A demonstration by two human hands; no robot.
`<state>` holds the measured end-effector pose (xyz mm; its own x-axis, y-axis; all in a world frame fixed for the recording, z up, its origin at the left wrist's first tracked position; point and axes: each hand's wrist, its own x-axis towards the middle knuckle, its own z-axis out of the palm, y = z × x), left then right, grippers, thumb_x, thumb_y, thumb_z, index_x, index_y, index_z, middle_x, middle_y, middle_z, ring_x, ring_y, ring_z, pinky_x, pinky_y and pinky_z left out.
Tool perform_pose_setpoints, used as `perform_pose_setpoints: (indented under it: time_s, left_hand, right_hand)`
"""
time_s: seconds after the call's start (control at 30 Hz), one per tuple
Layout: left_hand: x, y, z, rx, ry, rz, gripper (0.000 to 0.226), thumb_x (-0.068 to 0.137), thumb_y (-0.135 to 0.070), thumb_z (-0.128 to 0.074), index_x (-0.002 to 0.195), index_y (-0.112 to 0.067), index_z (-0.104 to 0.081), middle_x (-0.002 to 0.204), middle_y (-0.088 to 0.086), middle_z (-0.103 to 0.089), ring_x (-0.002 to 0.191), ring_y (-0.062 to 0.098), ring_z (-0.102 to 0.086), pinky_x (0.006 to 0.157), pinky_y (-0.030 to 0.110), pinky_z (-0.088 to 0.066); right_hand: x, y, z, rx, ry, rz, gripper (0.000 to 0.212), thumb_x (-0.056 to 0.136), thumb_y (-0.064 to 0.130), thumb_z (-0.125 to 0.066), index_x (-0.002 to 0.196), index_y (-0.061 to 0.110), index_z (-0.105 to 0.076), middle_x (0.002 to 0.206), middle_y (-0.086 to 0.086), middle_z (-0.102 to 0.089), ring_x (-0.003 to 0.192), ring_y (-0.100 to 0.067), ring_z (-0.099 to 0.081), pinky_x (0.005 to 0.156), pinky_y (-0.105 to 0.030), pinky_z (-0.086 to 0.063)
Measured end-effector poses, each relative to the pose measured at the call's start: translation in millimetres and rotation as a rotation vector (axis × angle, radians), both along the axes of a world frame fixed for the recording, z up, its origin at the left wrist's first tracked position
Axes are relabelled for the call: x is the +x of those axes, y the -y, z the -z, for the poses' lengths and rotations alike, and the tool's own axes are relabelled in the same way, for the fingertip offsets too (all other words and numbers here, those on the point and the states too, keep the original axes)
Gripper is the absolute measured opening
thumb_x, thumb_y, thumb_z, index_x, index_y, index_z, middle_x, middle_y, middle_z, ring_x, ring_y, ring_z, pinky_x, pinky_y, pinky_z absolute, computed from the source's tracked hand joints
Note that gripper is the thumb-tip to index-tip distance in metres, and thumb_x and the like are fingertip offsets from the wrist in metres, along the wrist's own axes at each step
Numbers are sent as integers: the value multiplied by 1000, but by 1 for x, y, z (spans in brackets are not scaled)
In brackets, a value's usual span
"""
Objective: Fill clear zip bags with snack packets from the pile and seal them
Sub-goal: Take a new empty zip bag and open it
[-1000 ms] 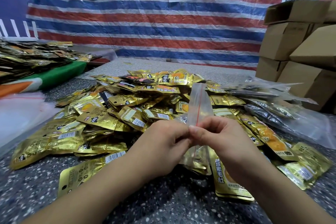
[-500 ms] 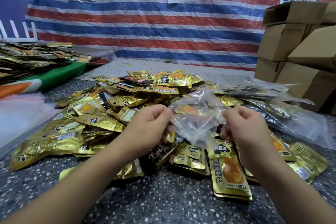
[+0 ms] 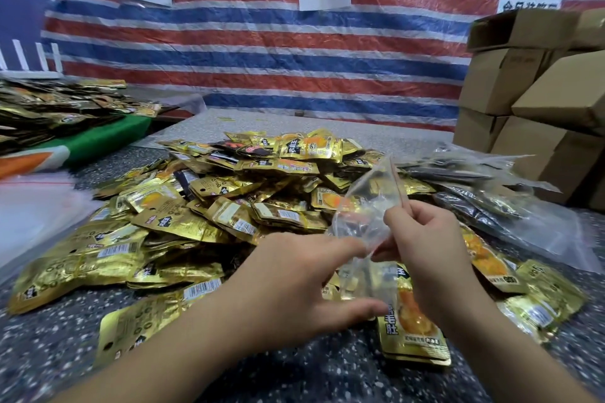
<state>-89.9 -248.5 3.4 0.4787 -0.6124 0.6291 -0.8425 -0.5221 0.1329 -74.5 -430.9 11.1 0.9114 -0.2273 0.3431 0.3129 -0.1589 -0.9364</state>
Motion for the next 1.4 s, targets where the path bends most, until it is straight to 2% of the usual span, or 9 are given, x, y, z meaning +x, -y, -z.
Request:
perform_pose_setpoints:
  time_s: [0.23,0.37,0.5,0.6,0.7,0.93,1.1,1.23,1.4]
  left_hand:
    - [12,-1,5,-161,-46,-108,30,98,-41,-39,86,-19,-56,76,-9,-54,67,10,-49,60,34,-45]
    - [15,-4,2,-316,-160,-41,27,98,-37,-45,79,-20,-53,68,-13,-49,64,4,-47,56,18,-35]
    - [12,-7,-6,-555,-310,105,39,93,-40,-49,64,-14,-53,56,-3,-48,51,3,-42,49,16,-32]
    - [12,-12,-13,-760,-445,164,48,88,-44,-54,57,-7,-48,50,-3,-44,45,6,-41,45,19,-36]
    - [18,-17,-18,-825,-534,144,52,90,-44,-56,55,-8,-42,50,-1,-37,45,11,-35,42,30,-33]
    - [34,-24,-13,-824,-515,-63,54,100,-28,-52,50,-16,-38,51,-2,-29,37,2,-36,41,9,-41]
    - [42,-30,-9,-733,-536,-141,47,98,-16,-53,56,0,-37,52,2,-33,41,3,-34,38,11,-35]
    - [42,-33,-8,-639,-471,-171,48,96,-20,-55,52,-9,-40,49,-5,-37,47,8,-34,46,16,-31]
    - [41,-33,-9,-591,-442,-183,44,95,-21,-55,52,-15,-45,47,-12,-38,46,5,-35,46,17,-30]
  right_hand:
    - [1,9,-2,14,0,101,29,87,11,-56,59,13,-48,49,-4,-43,43,-14,-43,44,-28,-37]
    - [4,17,-8,-44,99,230,14,81,20,-59,83,22,-46,80,7,-40,65,-6,-36,59,-28,-34]
    - [2,20,-12,-69,123,123,36,76,25,-51,109,40,-56,104,8,-53,89,-5,-51,65,-14,-45]
    - [-3,19,-16,-29,154,-30,32,74,20,-47,97,20,-70,89,-5,-68,70,-3,-62,55,-9,-48]
    - [-3,18,-16,75,96,-213,32,76,19,-44,89,3,-68,81,-11,-72,70,-21,-72,58,-30,-57]
    - [5,21,-10,98,-256,-341,40,78,39,-49,80,10,-76,67,-9,-68,47,-22,-57,50,-33,-44]
    - [27,25,-20,59,-312,-167,64,103,52,-30,81,5,-68,78,-11,-72,68,-19,-66,62,-35,-49]
    - [57,20,-59,-268,-207,-121,34,102,31,-47,88,6,-66,86,-8,-71,87,-27,-64,80,-40,-51]
    - [99,-34,-102,-977,27,-135,21,95,35,-61,107,20,-68,102,5,-68,90,-9,-62,67,-21,-46]
